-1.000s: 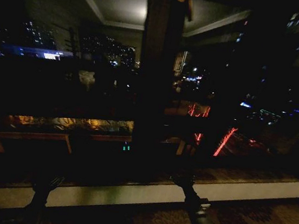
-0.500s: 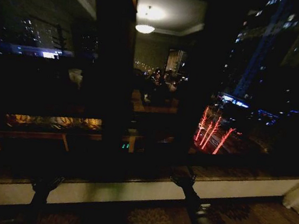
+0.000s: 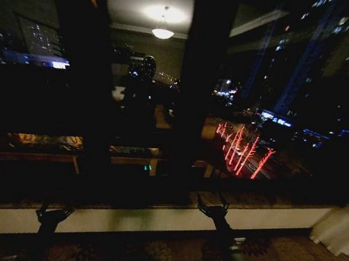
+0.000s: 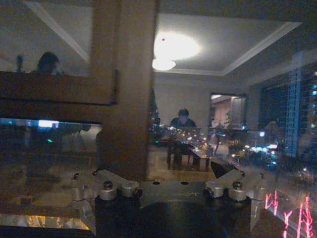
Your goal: Open the curtains by pulling them apart, changing their state from closed to fully open.
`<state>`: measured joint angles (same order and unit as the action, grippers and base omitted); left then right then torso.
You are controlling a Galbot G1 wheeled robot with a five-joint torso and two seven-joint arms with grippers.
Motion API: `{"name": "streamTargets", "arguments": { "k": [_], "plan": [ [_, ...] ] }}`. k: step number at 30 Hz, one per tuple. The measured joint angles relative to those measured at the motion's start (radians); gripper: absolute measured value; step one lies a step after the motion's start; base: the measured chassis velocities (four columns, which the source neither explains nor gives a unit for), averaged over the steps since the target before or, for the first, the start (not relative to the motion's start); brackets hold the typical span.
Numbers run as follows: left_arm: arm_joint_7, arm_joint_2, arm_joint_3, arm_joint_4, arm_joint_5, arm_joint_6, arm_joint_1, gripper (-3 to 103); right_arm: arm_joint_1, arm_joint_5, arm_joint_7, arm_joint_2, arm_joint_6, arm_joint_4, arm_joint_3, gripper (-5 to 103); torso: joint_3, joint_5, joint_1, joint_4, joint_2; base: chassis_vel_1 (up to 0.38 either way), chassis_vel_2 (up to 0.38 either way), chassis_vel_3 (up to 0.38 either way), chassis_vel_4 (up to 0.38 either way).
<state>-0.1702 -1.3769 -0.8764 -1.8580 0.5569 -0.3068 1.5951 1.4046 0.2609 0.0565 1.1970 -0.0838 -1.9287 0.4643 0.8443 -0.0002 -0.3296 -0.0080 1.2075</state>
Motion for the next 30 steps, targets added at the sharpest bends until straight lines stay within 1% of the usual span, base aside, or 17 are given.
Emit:
{"name": "streamTargets", "arguments": {
  "k": [1,3,8,12,14,18,20,23,30],
  "plan": [
    [0.0,0.0,0.0,0.0,0.0,0.0,0.0,100,0.0,0.0,0.0,0.0,0.0,0.0,0.0,100,0.0,-0.0004,0.0,0.0,0.0,-0.298,-0.348,0.342,0.351],
    [0.0,0.0,0.0,0.0,0.0,0.0,0.0,100,0.0,0.0,0.0,0.0,0.0,0.0,0.0,100,0.0,0.0005,0.0,0.0,0.0,-0.281,-0.236,0.272,0.241],
    [0.0,0.0,0.0,0.0,0.0,0.0,0.0,100,0.0,0.0,0.0,0.0,0.0,0.0,0.0,100,0.0,0.0007,0.0,-0.0002,0.0,-0.116,-0.161,0.146,0.141],
    [0.0,0.0,0.0,0.0,0.0,0.0,0.0,100,0.0,0.0,0.0,0.0,0.0,0.0,0.0,100,0.0,0.0001,0.0,-0.0001,0.0,-0.018,-0.01,-0.006,-0.038],
    [0.0,0.0,0.0,0.0,0.0,0.0,0.0,100,0.0,0.0,0.0,0.0,0.0,0.0,0.0,100,0.0,-0.0011,0.0,0.0005,0.0,0.034,0.056,-0.036,-0.05],
    [0.0,0.0,0.0,0.0,0.0,0.0,0.0,100,0.0,0.0,0.0,0.0,0.0,0.0,0.0,100,0.0,-0.0001,0.0,0.0003,0.0,0.046,0.058,-0.04,-0.061],
    [0.0,0.0,0.0,0.0,0.0,0.0,0.0,100,0.0,0.0,0.0,0.0,0.0,0.0,0.0,100,0.0,-0.0001,0.0,0.0001,0.0,0.0,0.0,0.0,0.0],
    [0.0,0.0,0.0,0.0,0.0,0.0,0.0,100,0.0,0.0,0.0,0.0,0.0,0.0,0.0,100,0.0,0.0005,0.0,0.0,0.0,-0.008,-0.05,0.016,0.073],
    [0.0,0.0,0.0,0.0,0.0,0.0,0.0,100,0.0,0.0,0.0,0.0,0.0,0.0,0.0,100,0.0,-0.0001,0.0,0.0001,0.0,0.004,-0.177,-0.014,0.178]
  ]
}}
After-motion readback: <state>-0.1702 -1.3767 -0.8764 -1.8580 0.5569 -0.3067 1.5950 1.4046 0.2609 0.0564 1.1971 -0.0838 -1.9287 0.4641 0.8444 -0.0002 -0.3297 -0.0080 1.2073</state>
